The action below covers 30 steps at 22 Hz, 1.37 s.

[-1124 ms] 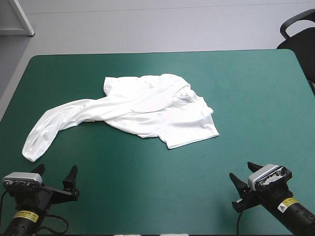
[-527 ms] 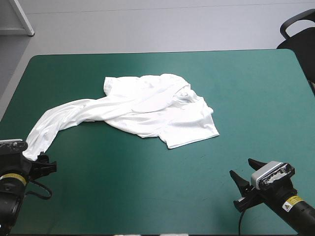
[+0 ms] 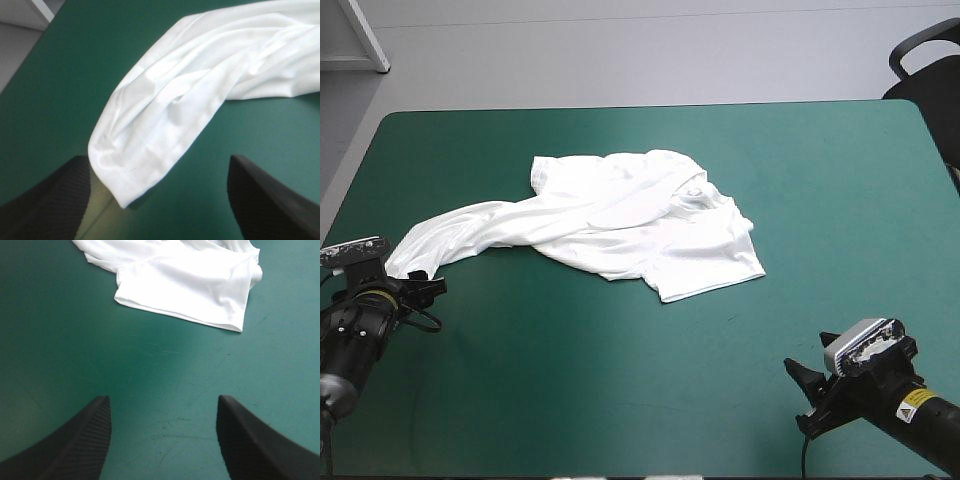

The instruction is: Fold the cloth

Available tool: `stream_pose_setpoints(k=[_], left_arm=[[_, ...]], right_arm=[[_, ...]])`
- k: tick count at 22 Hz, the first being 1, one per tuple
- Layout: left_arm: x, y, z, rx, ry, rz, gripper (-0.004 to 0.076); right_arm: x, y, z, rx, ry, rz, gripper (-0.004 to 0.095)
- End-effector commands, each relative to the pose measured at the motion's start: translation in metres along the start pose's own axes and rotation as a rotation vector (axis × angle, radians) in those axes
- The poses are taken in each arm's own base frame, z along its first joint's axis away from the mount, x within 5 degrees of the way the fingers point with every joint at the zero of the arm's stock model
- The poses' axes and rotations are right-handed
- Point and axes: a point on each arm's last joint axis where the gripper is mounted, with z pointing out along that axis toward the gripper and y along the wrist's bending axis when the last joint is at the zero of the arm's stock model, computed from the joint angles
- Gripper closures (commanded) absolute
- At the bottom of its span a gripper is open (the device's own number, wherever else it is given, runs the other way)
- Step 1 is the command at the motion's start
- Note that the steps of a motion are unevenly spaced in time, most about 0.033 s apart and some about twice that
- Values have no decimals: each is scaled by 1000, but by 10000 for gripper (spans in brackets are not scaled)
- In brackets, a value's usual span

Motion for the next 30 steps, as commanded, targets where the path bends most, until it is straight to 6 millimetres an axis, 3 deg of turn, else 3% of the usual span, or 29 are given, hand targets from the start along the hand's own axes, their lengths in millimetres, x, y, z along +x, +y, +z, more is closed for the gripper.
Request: stream_pose_setpoints(k=[1,6,9,12,15,20,25,30], left_arm=[[-12,10,21,21,-30,-82,178],[-14,10,50,35,36,-68,178],[-2,13,80,20,139,-76,178],[7,13,94,17,199,-85,180],[5,13,93,17,193,-85,256],[9,14,92,6,231,-75,703],[-6,17,76,0,176,-62,703],[-17,19,55,-2,103,-60,703]], right_arm=[[-14,-2,-3,14,-61,8,332],[-14,-2,-3,12,-58,11,332],[-18,-5,6,1,-20,32,332],[-27,-7,11,-1,0,37,332],[-35,-11,19,-3,21,45,332],[-54,-22,38,33,-11,62,332],[-81,-38,71,57,14,86,332],[-93,-53,120,46,123,121,332]])
